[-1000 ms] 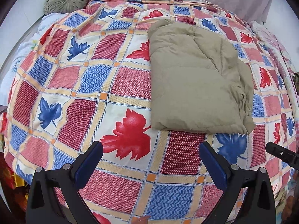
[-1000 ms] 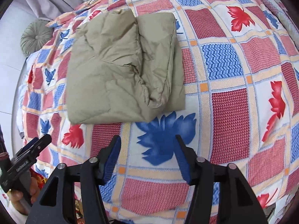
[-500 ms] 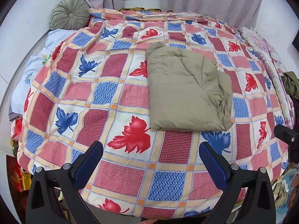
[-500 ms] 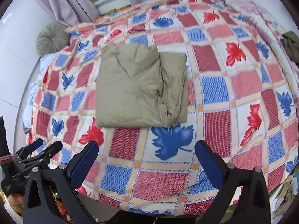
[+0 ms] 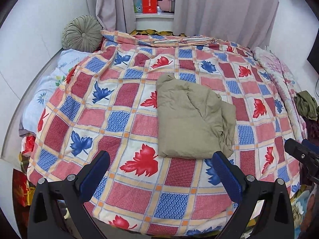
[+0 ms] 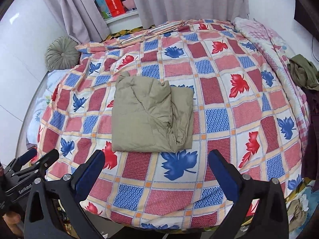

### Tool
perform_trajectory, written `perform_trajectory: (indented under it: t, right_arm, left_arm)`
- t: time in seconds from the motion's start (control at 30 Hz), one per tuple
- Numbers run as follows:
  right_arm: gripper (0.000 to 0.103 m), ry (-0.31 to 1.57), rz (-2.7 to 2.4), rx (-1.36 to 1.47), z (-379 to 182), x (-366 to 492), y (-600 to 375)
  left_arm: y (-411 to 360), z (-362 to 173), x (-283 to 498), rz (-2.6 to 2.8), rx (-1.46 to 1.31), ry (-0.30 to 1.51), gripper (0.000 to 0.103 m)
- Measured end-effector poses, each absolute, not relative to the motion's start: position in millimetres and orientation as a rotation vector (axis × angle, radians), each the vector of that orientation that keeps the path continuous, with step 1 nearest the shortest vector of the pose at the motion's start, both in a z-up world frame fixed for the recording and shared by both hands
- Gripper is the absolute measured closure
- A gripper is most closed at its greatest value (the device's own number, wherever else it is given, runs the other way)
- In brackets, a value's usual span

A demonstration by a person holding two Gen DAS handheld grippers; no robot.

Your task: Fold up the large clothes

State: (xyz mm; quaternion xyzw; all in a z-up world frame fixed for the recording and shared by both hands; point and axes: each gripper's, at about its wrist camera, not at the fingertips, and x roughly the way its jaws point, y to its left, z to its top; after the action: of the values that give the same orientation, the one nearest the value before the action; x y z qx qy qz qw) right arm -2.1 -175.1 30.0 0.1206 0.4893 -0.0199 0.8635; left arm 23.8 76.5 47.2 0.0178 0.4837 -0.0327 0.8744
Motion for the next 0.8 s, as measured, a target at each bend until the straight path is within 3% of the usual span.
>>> perform_trajectory:
  t: [0.8]
  right_arm:
    - [0.000,0.959,-0.035,0.181,56.1,-0.6,-159.2]
  left_arm:
    - [79.4,63.0,16.9,-0.037,0.030,0.986,0.000]
